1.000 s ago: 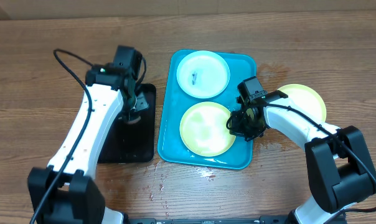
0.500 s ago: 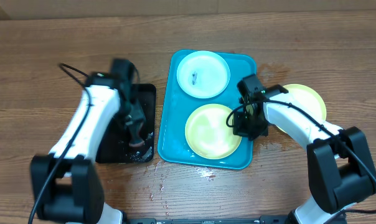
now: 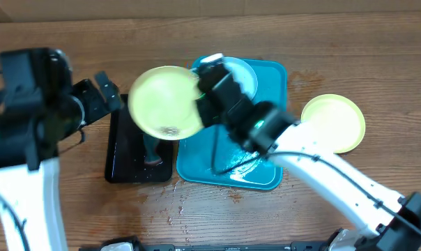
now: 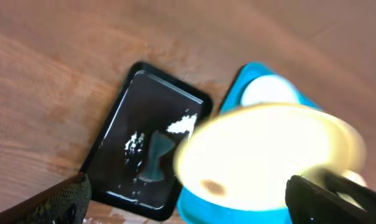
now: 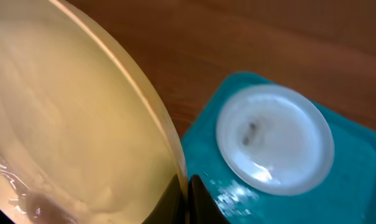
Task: Clean dirty plates on tray and stack at the side
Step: 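Lift the second yellow plate with the right gripper and stack it on the first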
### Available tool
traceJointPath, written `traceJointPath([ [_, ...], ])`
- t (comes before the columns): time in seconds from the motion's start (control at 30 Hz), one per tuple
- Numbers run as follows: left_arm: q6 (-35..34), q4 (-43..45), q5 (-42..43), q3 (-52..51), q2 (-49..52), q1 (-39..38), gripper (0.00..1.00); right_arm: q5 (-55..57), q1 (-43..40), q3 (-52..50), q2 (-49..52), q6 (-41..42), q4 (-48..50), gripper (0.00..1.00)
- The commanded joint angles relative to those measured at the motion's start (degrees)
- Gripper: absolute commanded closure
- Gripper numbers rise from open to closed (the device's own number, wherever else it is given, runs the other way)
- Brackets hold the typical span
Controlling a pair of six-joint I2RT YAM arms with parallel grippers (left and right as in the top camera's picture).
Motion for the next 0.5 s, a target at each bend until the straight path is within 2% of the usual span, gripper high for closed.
traceJointPath([
  [0.0, 1.60, -0.48, 2.64, 1.29, -3.82, 0.55, 0.00, 10.08, 3.80, -0.33, 4.04, -0.48, 3.67, 0.96],
  [0.17, 1.57, -1.44, 1.09, 1.29, -7.34, 0.57, 0.00, 18.49, 7.39, -0.42, 10.36, -0.48, 8.63, 0.96],
  [0.33, 1.73, -2.99, 0.02, 1.29, -7.87, 0.57, 0.00, 28.87, 11.67, 0.11, 10.05, -0.57, 9.79, 0.96],
  [0.47, 1.75, -3.96, -0.50, 1.27, -7.13, 0.66, 0.00, 38.73, 15.61, 0.15, 9.20, -4.85, 10.40, 0.96],
])
